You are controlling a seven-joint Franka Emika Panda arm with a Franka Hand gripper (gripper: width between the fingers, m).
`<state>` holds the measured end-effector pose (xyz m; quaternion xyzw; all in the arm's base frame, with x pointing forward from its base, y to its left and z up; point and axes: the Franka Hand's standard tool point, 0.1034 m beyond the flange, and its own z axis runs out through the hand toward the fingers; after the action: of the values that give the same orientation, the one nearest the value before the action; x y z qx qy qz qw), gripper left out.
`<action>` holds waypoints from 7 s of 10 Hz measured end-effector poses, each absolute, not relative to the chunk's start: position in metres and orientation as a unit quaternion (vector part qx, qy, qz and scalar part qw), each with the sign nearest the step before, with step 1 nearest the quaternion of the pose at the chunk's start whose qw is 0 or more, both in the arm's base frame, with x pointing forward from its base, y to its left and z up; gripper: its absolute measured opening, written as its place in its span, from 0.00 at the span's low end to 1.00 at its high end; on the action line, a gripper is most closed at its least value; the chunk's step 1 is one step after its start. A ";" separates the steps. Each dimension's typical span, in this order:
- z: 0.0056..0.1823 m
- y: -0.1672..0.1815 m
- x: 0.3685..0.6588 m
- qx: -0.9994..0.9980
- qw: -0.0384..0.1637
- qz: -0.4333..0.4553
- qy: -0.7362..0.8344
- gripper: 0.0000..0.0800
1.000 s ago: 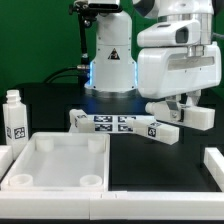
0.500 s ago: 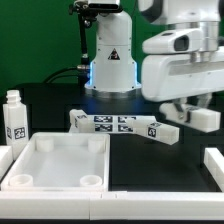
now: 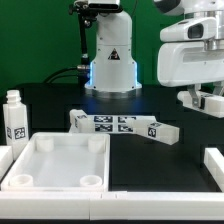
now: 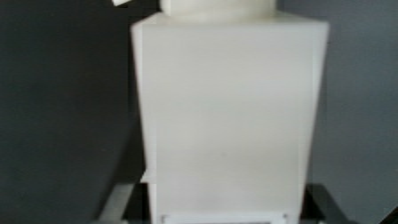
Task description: Assemble desk
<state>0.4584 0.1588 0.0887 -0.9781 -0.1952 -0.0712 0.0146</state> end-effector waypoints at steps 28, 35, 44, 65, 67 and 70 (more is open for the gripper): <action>0.051 0.101 0.390 -0.984 0.019 -0.060 -0.166 0.81; 0.008 0.065 0.381 -0.971 0.009 -0.049 -0.233 0.81; 0.016 0.075 0.363 -0.996 0.015 -0.035 -0.079 0.36; 0.080 -0.004 0.476 -0.985 0.064 0.021 -0.158 0.81; 0.079 -0.004 0.475 -0.985 0.064 0.022 -0.158 0.81; 0.084 -0.023 0.514 -0.992 0.057 0.007 -0.110 0.81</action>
Offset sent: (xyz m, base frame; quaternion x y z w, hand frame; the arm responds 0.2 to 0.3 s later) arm 0.0000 0.0000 0.0000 0.0000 0.0000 0.0000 1.0000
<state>0.5141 -0.0233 0.0838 -0.9923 -0.1102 0.0070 0.0565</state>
